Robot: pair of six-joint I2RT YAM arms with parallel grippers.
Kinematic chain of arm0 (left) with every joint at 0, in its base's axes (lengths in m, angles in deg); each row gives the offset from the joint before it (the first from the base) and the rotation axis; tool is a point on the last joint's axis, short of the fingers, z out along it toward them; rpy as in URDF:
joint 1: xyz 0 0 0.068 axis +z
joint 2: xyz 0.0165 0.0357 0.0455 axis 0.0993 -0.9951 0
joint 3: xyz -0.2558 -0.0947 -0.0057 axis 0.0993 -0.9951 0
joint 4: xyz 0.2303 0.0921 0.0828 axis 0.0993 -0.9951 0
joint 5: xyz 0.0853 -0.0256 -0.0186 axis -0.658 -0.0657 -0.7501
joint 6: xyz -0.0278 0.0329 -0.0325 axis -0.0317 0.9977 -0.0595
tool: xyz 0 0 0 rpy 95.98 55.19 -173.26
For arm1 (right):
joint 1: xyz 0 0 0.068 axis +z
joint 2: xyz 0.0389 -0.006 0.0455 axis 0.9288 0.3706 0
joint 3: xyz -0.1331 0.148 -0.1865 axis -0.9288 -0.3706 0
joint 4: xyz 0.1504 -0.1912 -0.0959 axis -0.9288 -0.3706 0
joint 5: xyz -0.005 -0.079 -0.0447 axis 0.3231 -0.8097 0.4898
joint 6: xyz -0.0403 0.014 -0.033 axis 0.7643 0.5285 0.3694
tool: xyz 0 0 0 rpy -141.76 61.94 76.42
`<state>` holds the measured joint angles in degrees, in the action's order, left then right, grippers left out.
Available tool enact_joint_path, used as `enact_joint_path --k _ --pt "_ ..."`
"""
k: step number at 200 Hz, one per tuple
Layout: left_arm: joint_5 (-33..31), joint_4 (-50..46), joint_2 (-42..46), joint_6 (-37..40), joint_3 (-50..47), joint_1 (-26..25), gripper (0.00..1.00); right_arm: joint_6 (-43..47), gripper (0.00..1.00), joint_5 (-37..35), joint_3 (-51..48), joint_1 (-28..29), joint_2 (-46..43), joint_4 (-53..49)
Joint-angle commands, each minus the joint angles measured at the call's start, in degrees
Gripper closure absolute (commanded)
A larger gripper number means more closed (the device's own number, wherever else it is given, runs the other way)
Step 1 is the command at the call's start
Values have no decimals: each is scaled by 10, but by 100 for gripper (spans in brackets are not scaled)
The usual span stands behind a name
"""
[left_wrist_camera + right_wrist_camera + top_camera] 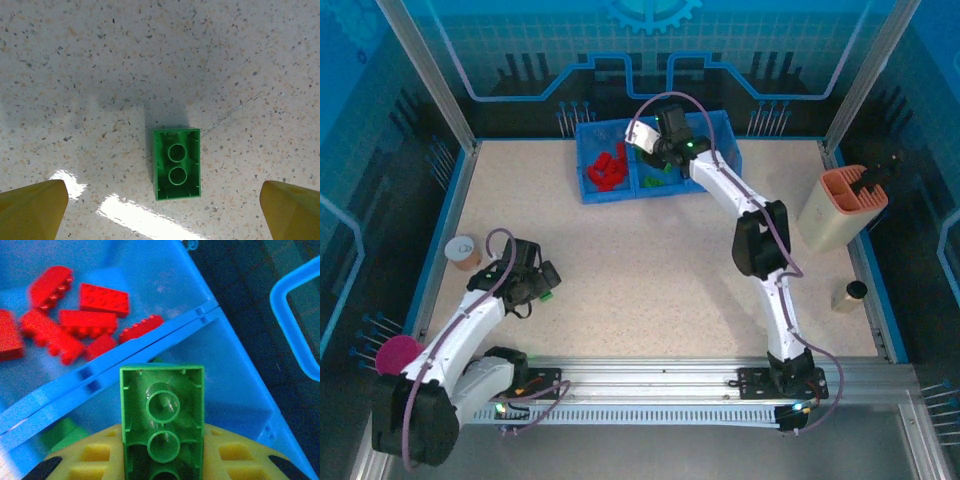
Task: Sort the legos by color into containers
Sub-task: Place the lego in the container.
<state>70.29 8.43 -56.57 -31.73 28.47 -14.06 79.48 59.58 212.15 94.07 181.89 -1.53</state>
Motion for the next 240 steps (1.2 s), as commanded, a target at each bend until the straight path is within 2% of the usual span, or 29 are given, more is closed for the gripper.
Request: enact_joint_path --k 1,21,66,100,130,147,184,228,240 --pt "13 16 -15 -16 -2 5 1 -14 80 -34 85 -12 83 -27" --pt "14 17 -20 -17 -4 5 1 -11 77 -34 127 -19 128 -12" --pt "5 18 -36 -33 -4 5 5 23 71 -44 104 -20 148 73" --pt "7 34 -74 -39 2 5 9 26 51 -37 80 -20 129 109" --pt "19 56 -119 -33 14 5 14 33 27 -33 15 -19 83 168" --pt "12 62 -133 -36 23 3 18 51 21 -29 -55 -16 44 237" --pt "17 78 -164 -53 25 2 22 56 21 -37 -152 -13 -19 341" --pt "36 94 -217 -71 23 -8 33 56 22 -46 -208 -12 -82 402" --pt "37 100 -223 -78 17 -11 40 60 22 -52 -219 -14 -96 412"
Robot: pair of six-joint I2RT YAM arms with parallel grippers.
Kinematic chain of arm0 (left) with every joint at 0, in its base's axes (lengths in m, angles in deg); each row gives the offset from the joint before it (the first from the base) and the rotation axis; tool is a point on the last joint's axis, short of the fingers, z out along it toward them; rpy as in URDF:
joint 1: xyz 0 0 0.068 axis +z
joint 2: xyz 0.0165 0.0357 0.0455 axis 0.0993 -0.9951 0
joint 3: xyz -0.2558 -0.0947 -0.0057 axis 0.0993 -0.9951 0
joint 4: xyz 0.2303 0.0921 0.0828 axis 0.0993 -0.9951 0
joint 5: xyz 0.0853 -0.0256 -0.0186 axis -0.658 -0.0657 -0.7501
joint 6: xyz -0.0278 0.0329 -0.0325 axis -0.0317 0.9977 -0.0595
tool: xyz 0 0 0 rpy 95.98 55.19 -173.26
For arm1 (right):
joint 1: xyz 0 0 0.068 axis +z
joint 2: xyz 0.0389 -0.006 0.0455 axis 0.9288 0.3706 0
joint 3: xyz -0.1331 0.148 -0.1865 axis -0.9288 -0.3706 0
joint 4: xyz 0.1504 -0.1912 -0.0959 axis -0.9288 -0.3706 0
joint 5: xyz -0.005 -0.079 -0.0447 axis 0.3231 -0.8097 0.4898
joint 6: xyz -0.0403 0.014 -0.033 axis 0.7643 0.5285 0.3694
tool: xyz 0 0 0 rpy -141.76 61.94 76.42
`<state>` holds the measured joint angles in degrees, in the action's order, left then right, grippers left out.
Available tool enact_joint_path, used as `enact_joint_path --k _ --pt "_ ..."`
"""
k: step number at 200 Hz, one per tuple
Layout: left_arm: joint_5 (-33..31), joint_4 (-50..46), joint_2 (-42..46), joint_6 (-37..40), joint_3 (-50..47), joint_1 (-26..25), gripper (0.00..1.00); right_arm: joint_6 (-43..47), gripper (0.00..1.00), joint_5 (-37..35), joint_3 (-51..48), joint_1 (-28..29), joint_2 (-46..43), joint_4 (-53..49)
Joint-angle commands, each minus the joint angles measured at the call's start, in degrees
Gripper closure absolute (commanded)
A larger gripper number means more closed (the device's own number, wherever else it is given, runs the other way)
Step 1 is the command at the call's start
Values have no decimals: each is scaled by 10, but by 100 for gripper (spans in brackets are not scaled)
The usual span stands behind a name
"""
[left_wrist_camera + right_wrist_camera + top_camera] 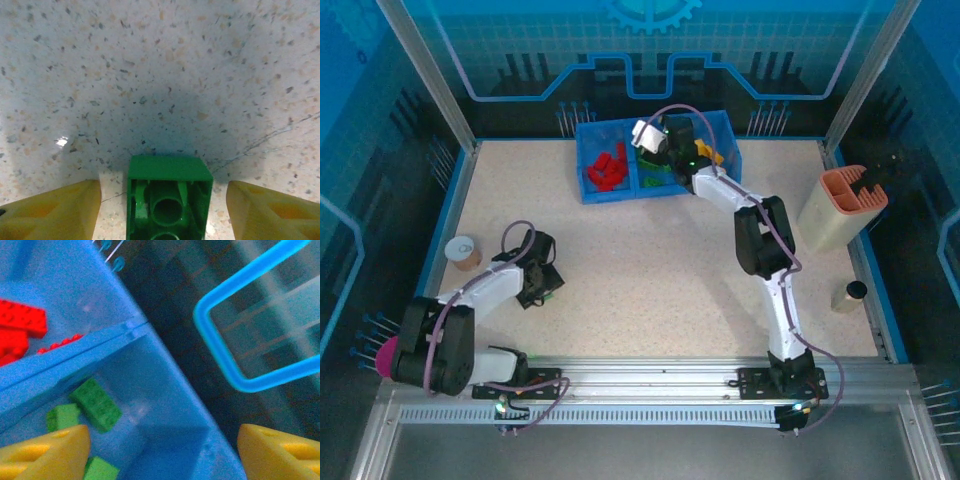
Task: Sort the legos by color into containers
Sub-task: Pick up the lego from the middle-left of the table, then place the lego in the container.
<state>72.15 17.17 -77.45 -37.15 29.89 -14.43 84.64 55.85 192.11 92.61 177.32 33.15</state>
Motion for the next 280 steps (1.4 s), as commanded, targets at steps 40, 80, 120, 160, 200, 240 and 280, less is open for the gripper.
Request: enact_joint_path --k 40,80,120,160,200,240,280 --pt "27 12 -24 -27 -1 -15 63 -25 23 -62 -113 -6 -143 79" --pt "35 20 -34 -18 6 -19 72 -191 22 -78 -329 -19 -372 25" --pt "49 1 -44 7 50 -56 77 -245 14 -43 -394 -22 -534 -172" --pt "25 -51 -88 37 184 -145 78 -338 0 -97 -484 -23 -688 -248" --pt "10 -84 -156 63 353 -213 79 -399 0 -95 -583 -28 -804 -290" --pt "-9 -89 -229 90 518 -250 79 -459 0 -97 -650 -28 -892 -341" --pt "-25 -79 -322 127 664 -255 80 -464 0 -93 -702 -29 -967 -362"
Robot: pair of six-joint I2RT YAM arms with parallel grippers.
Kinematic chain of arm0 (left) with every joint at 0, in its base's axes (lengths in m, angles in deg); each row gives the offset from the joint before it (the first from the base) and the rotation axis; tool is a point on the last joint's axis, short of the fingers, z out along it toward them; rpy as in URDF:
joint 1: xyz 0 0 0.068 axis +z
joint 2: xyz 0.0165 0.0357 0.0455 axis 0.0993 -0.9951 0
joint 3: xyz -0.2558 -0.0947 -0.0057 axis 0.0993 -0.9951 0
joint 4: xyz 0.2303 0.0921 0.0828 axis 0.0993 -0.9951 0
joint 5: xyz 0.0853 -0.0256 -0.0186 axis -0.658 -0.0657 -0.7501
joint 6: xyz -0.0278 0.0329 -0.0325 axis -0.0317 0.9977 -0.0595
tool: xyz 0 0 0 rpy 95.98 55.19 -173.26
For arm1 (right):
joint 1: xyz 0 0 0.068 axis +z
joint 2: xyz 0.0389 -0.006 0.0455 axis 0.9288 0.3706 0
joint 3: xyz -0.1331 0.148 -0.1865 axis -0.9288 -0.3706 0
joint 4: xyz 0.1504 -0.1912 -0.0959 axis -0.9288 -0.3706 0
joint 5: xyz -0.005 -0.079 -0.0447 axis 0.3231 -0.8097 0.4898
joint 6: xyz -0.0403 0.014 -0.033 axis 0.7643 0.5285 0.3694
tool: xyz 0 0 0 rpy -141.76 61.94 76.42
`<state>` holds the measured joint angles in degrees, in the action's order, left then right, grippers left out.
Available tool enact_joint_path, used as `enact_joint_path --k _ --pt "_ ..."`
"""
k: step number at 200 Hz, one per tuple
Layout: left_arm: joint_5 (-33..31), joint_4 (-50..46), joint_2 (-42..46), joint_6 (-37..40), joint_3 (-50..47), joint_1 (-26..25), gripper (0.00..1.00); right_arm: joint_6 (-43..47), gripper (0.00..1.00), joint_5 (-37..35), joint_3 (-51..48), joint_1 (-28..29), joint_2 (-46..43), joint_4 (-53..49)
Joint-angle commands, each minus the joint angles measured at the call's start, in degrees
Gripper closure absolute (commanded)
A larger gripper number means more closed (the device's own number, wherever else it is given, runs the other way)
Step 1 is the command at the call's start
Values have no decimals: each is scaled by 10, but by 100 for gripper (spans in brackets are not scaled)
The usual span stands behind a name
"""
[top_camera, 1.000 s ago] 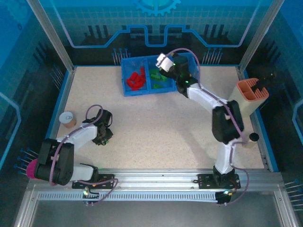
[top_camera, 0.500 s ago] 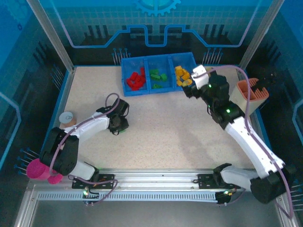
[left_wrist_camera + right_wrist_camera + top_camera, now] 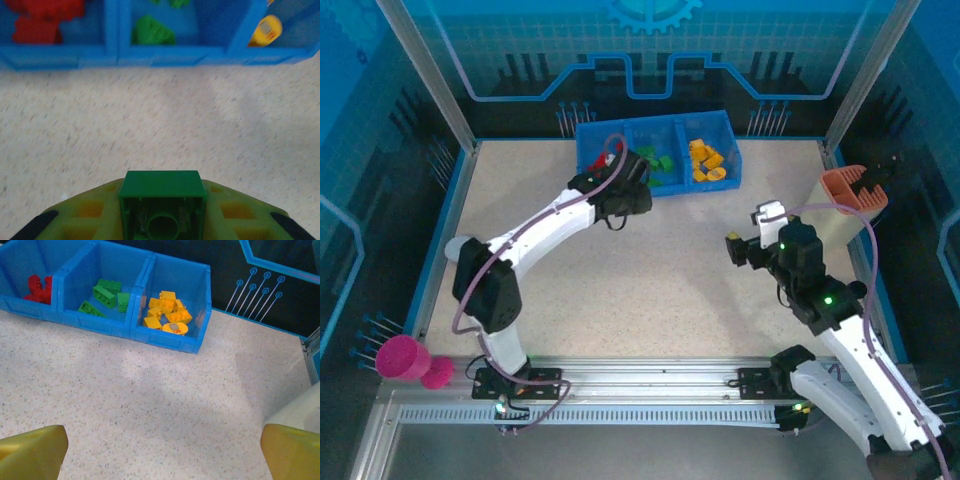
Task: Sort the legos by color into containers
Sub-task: Place the lego in the container.
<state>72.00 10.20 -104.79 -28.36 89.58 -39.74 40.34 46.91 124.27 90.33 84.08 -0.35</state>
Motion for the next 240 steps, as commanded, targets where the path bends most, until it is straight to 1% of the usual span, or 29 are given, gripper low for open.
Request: enact_joint_path --k 1,35,77,98,112,121,136,151,178,215,221,231,240 --pt "-24 -9 -51 41 70 -2 80 -21 0 -3 -24 -6 -36 -27" --pt "-47 22 -129 77 146 3 79 -45 0 -5 -35 -6 -51 -49" --pt "-61 64 -259 87 271 29 79 -51 0 -11 -40 -6 -50 -48" --pt "-70 66 -327 96 354 42 79 -46 0 -28 -40 -6 -52 -48" --pt "-86 41 -378 99 428 51 78 -46 0 -32 -43 -6 -52 -45" --pt "-81 31 -404 94 468 58 78 -49 0 -32 -47 -6 -51 -40" --pt "-70 33 -439 86 510 68 78 -54 0 -32 -50 -6 -48 -33" --pt "-74 40 -466 87 542 74 77 -56 0 -26 -53 -6 -41 -26" --pt "-74 59 -501 91 584 80 69 -57 0 -27 -54 -6 -23 -16" --pt "-66 93 -504 101 588 90 62 -62 0 -28 -49 -6 2 -7" --pt "-66 96 -504 104 590 91 60 -64 0 -27 -50 -6 5 -5" --pt "-64 100 -502 109 590 93 52 -67 0 -28 -50 -6 11 -2" --pt "-61 107 -498 114 590 94 50 -69 0 -28 -50 -6 16 2"
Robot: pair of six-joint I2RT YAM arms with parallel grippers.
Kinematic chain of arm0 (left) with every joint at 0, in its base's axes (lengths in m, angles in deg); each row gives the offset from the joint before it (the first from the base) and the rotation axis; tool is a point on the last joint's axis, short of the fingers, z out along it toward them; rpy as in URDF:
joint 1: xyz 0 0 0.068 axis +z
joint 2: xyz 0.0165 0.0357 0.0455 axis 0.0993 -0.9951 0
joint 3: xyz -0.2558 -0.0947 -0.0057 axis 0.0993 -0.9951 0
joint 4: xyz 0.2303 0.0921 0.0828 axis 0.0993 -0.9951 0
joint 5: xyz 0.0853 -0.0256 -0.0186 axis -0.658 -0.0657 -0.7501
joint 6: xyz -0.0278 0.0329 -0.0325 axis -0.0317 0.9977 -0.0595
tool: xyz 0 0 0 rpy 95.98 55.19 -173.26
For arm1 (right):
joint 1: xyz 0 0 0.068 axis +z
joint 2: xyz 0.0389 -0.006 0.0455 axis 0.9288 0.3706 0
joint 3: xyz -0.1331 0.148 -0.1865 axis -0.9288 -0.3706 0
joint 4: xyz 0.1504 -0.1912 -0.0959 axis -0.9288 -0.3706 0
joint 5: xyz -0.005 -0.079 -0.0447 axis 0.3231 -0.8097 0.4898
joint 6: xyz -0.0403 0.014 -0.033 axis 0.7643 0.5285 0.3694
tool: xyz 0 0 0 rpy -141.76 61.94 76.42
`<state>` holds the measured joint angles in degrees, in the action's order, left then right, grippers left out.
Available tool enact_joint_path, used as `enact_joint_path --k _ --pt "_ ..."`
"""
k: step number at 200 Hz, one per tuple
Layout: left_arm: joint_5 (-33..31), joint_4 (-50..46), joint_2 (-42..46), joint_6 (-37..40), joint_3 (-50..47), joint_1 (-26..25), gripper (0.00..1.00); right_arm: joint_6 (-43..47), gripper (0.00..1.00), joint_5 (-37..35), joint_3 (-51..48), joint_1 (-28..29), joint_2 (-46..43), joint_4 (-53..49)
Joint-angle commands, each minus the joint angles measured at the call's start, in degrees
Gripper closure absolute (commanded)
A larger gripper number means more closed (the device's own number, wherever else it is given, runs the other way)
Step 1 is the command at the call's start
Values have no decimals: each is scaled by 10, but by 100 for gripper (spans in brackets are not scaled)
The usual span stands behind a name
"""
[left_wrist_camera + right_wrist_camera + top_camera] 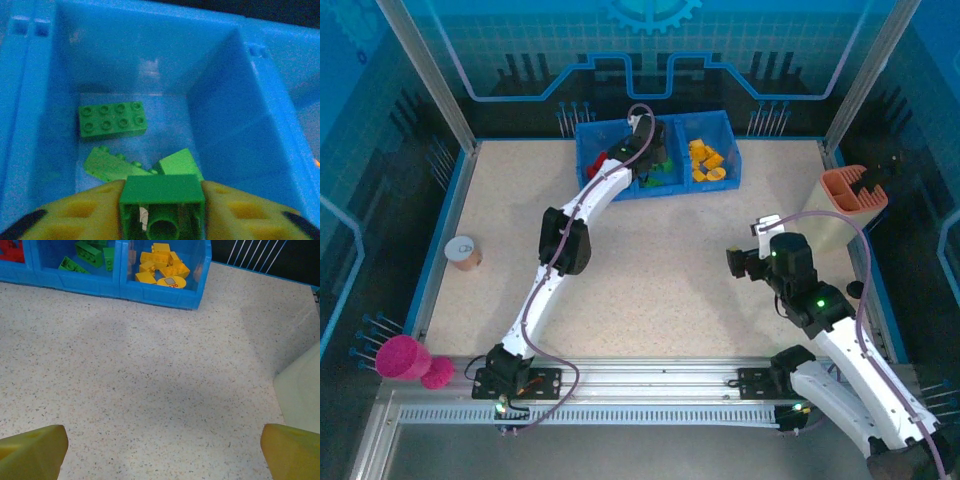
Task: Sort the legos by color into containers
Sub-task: Place the lego in the container, then reset both arms
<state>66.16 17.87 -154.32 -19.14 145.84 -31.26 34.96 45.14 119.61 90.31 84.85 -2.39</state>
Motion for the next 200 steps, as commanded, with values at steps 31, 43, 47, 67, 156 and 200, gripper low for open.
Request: enact_joint_path --k 31,43,47,67,156,200 --pt "16 45 18 49 33 10 49 -12 0 -13 -6 -6 22 43" --pt "22 40 42 66 35 9 48 -1 0 -19 -9 -6 26 56" --pt "25 38 53 72 34 9 47 3 0 -21 -11 -6 27 62" --pt "48 33 133 117 3 8 40 22 0 -30 -21 -8 36 99" --pt "14 322 797 193 -934 82 20 12 0 9 -65 -80 74 278" --pt "-19 459 952 216 -1215 157 12 39 0 51 -44 -98 89 260"
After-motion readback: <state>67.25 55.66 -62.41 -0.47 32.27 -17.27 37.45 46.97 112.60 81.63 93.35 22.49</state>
